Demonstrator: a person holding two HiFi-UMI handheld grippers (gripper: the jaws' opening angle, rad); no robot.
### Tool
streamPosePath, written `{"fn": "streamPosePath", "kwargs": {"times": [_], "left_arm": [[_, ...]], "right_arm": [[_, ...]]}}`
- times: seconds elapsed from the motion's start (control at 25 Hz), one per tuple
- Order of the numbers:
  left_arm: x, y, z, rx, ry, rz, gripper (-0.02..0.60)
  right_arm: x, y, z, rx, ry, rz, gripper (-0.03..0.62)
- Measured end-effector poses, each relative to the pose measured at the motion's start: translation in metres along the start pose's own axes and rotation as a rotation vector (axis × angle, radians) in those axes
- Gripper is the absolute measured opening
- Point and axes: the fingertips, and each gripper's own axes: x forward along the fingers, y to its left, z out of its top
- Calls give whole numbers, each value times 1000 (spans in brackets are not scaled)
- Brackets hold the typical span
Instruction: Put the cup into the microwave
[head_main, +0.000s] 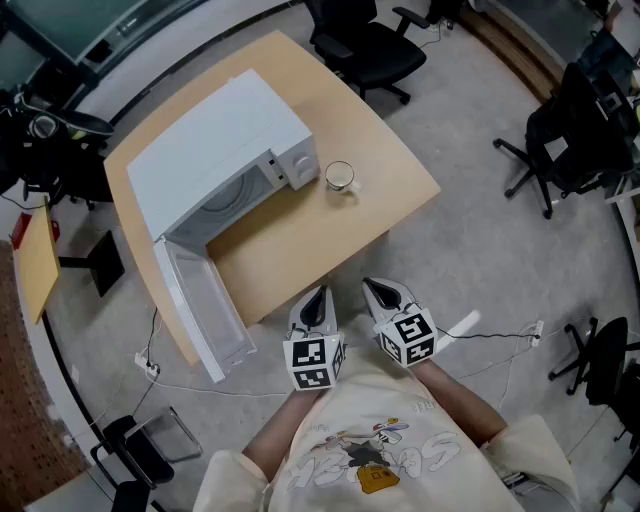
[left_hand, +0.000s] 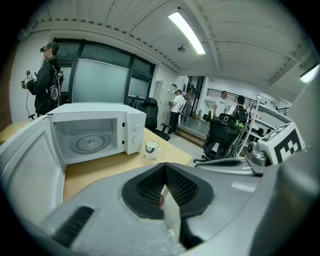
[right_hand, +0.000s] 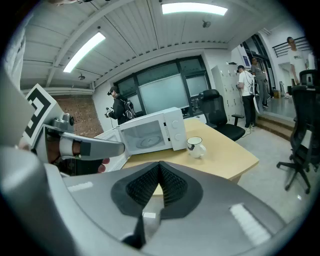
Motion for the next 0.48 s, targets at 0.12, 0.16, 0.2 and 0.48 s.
{"fn": "streamPosePath", "kwargs": {"times": [0.12,0.16,0.2,0.48], "left_arm": [[13,-6,0,10,8,-6,5],[15,-9,0,10,11,-9,5],[17,-13,-1,6,14,-11,5],[31,-26,3,-3,15,7,5]], "right_arm": [[2,-5,7,-29,-15,17,5],[1,-7,6,-34,-15,19,5],[-1,-10,6,-36,-14,16,5],[-7,-32,7,-42,-8,28,5]]}}
